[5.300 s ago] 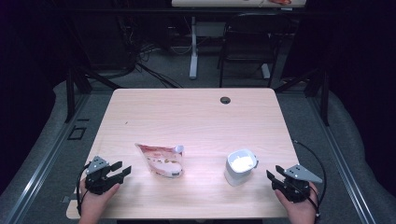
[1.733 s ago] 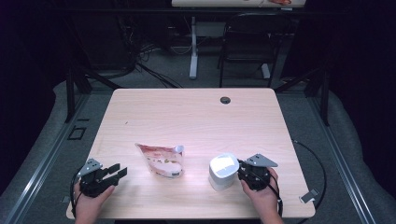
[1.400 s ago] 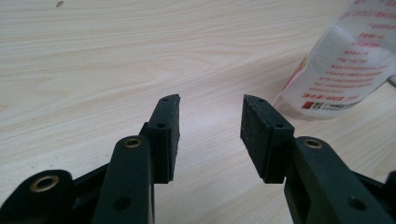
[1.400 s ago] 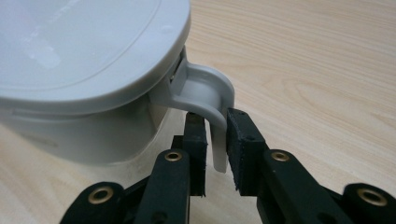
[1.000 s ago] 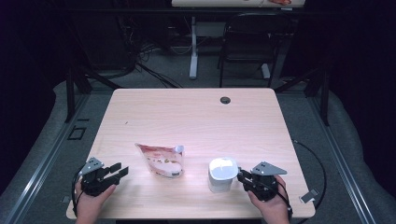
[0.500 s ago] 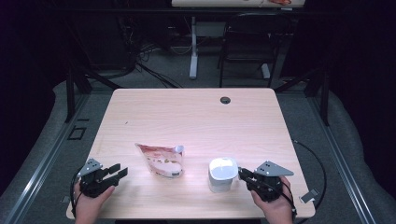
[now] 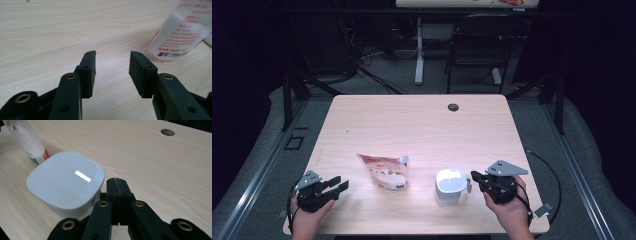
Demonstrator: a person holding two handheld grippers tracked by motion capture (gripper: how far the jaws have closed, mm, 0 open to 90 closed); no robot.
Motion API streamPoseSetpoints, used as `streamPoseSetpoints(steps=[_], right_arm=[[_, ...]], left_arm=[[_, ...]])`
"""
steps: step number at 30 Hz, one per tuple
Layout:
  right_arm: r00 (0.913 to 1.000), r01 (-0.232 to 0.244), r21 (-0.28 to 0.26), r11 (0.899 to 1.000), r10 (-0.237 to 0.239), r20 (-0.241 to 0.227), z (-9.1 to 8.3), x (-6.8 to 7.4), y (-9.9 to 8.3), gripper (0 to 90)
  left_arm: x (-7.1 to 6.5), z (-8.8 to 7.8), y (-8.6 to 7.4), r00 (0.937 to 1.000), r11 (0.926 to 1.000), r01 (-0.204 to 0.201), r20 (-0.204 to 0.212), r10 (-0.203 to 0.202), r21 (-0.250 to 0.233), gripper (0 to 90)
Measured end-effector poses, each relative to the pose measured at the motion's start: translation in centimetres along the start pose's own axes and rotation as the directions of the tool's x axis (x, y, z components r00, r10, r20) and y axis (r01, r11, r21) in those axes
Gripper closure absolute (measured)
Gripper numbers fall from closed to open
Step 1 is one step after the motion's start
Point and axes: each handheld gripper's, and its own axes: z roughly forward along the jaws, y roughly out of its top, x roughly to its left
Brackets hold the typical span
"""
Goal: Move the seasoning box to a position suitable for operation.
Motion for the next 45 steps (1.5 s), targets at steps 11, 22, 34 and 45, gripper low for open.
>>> streamPoseSetpoints(steps=[11, 22, 34, 45], right_arm=[[0.9995, 0.010, 0.008, 1.000, -0.010, -0.029, 0.3, 0.9, 1.4, 90.0], [0.9984, 0.039, 0.026, 0.999, -0.038, -0.041, 0.8, 1.9, 1.1, 90.0], [0.9987, 0.026, 0.019, 0.999, -0.025, -0.045, 1.0, 1.6, 0.9, 90.0], [0.9985, 0.016, 0.011, 1.000, -0.015, -0.053, 1.0, 1.5, 0.8, 90.0]], left_arm=[[0.2, 0.0, -0.1, 1.0000, 1.0000, 0.006, -0.005, -0.006, 0.005, 56.9], [0.0, 0.2, 0.0, 1.0000, 1.0000, 0.001, -0.003, -0.001, 0.007, 57.1], [0.1, 0.1, 0.0, 1.0000, 1.0000, 0.001, 0.001, -0.001, 0.008, 57.2], [0.0, 0.0, 0.0, 1.0000, 1.0000, -0.003, 0.002, 0.003, 0.001, 57.5]])
